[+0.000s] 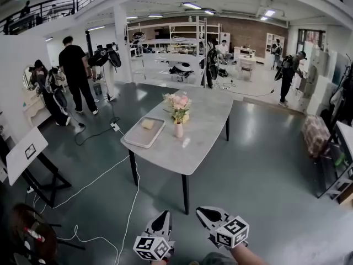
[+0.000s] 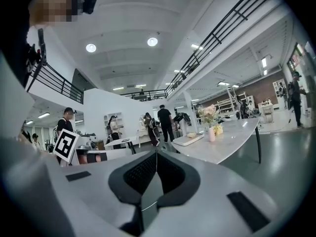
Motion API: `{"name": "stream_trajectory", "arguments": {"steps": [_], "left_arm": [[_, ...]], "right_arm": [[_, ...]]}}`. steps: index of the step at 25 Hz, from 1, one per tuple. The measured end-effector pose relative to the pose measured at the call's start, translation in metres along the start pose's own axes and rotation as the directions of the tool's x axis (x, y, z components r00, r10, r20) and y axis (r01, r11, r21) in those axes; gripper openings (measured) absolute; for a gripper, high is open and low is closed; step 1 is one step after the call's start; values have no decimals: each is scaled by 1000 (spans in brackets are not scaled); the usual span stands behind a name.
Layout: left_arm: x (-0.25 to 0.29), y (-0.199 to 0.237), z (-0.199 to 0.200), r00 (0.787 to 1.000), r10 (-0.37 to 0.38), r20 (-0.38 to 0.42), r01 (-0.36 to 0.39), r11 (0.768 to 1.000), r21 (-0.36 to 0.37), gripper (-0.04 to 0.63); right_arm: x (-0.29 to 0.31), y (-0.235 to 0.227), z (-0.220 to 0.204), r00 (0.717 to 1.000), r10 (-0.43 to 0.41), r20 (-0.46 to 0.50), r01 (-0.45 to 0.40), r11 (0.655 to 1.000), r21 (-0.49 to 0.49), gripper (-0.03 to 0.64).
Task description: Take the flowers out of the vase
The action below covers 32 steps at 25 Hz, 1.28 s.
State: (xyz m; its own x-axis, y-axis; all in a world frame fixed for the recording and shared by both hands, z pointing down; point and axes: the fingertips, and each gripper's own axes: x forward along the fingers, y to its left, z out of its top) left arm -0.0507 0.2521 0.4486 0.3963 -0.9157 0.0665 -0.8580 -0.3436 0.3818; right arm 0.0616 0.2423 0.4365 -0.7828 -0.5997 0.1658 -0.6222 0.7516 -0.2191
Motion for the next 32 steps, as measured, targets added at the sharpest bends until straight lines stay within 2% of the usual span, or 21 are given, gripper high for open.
{"name": "stream_trajectory", "arguments": {"steps": [7, 12, 22, 32], "left_arm": [[31, 7, -7, 999, -24, -29, 24, 1000, -14, 17], [67, 38, -2, 999, -5, -36, 5, 1000, -11, 17], [170, 89, 15, 997, 10, -72, -10, 1000, -4, 17], [257, 127, 26, 994, 28, -109, -30, 999, -21, 17]], "right_arm": [[18, -25, -4, 1000, -10, -27, 10, 1000, 21, 21], [58, -54, -3, 999, 6, -35, -5, 999, 34, 21], [149, -131, 17, 997, 41, -61, -38, 997, 64, 21], [207, -208, 35, 996, 47, -82, -38, 993, 110, 21]]}}
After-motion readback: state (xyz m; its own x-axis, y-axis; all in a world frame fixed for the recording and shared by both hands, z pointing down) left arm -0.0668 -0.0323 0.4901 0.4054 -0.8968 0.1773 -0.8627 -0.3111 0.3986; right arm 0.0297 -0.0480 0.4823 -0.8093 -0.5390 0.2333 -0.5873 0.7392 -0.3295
